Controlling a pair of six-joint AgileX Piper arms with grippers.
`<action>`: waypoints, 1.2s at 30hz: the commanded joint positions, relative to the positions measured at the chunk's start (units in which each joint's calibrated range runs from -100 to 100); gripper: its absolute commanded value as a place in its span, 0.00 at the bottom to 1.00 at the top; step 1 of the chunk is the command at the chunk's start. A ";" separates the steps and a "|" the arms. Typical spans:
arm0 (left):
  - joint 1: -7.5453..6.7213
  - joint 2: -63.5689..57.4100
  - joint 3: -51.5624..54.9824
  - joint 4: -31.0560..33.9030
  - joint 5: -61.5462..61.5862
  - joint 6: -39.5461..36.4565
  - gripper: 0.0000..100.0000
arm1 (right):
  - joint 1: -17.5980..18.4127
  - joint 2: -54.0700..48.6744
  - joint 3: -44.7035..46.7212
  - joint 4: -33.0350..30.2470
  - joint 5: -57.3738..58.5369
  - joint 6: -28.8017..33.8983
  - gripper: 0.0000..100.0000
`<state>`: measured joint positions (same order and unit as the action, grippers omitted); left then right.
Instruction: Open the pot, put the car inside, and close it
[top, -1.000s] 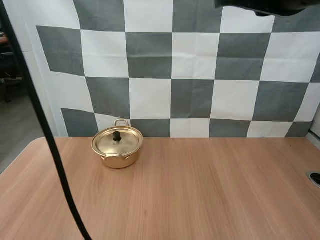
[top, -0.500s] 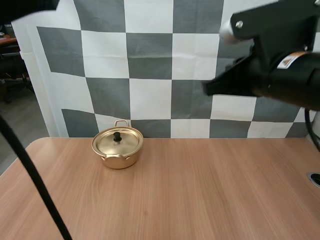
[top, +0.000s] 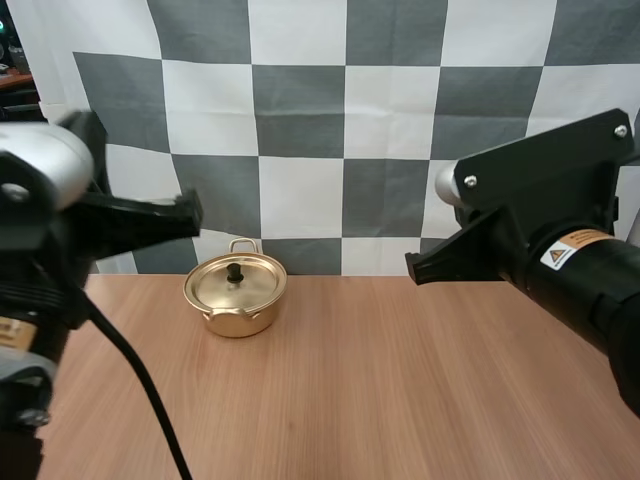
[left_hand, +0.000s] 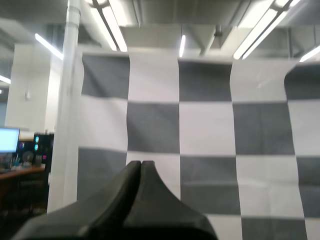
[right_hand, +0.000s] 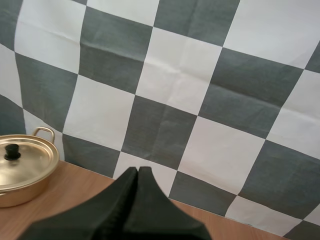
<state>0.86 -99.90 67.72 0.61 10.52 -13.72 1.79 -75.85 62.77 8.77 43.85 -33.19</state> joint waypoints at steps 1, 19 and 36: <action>-0.05 -0.10 32.28 -0.06 16.98 -0.02 0.00 | -0.03 0.02 14.82 -2.48 -26.88 0.07 0.00; -0.05 -0.10 32.28 -0.29 18.92 -0.02 0.00 | 0.04 -16.36 37.23 19.40 -49.54 0.07 0.00; -0.05 -0.10 32.28 -0.29 18.92 -0.02 0.00 | -2.67 -17.19 37.23 16.04 -26.95 -0.01 0.00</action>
<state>0.86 -100.00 100.00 0.31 29.35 -13.72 -0.19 -92.98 100.00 24.85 14.71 -33.13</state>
